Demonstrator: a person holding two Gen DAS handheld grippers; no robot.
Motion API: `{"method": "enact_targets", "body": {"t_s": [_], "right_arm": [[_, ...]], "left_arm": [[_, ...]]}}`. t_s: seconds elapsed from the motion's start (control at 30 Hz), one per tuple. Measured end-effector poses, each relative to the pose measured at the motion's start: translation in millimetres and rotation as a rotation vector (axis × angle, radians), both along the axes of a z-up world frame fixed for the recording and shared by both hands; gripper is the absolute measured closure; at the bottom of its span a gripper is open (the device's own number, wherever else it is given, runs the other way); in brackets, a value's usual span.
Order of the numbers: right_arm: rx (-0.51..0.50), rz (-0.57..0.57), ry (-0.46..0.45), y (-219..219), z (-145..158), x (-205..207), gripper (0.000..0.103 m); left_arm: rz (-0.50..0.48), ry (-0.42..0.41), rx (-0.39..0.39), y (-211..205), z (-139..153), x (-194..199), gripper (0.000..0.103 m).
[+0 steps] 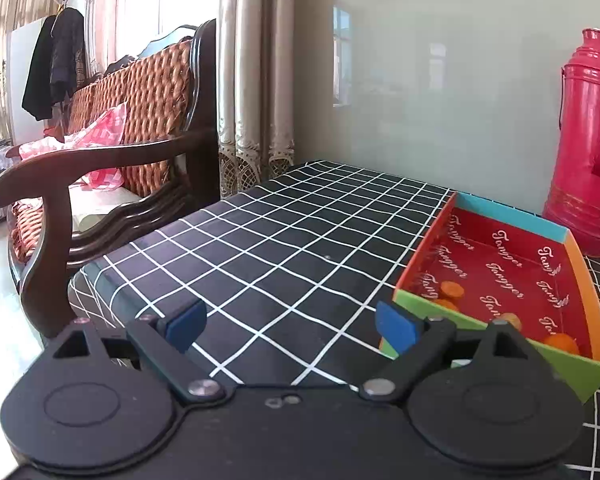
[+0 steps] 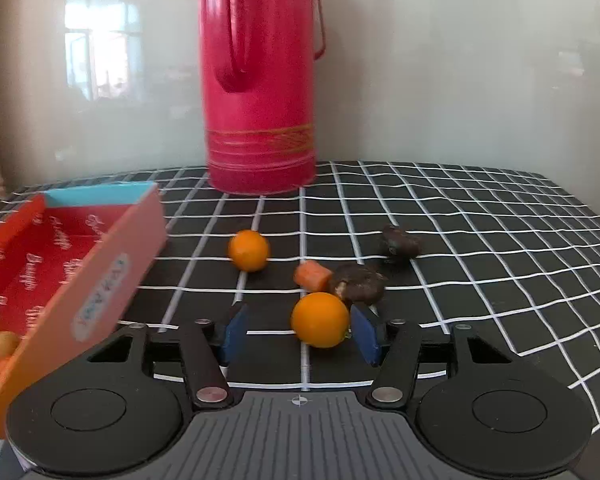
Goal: Organize fruits
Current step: 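Move the right gripper to the orange and close around it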
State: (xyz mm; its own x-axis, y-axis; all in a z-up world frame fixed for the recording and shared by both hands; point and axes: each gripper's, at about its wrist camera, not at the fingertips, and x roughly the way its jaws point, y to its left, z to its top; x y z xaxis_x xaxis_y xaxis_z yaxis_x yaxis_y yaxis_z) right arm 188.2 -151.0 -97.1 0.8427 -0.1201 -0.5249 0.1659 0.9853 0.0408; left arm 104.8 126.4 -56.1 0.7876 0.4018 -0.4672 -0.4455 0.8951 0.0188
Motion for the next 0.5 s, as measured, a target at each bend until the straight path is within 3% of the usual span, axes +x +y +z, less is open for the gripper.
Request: {"method": "enact_targets", "body": {"t_s": [0.23,0.3,0.33,0.5], "right_arm": [[0.018,-0.013,0.030,-4.2,-5.6,6.6,0.047],[0.019,-0.016,0.025,-4.4,-5.6,6.4,0.057],[0.013,-0.020,0.023,-4.1,-5.5,6.1,0.070],[0.010,-0.008,0.021,-4.2,-5.4,5.5,0.070]], "left_arm": [[0.007,0.003,-0.003,3.0,-0.8,-1.0,0.017],[0.007,0.004,-0.001,3.0,-0.8,-0.8,0.017],[0.007,0.006,-0.001,3.1,-0.8,-0.9,0.017],[0.007,0.001,-0.001,2.9,-0.2,-1.5,0.017]]}}
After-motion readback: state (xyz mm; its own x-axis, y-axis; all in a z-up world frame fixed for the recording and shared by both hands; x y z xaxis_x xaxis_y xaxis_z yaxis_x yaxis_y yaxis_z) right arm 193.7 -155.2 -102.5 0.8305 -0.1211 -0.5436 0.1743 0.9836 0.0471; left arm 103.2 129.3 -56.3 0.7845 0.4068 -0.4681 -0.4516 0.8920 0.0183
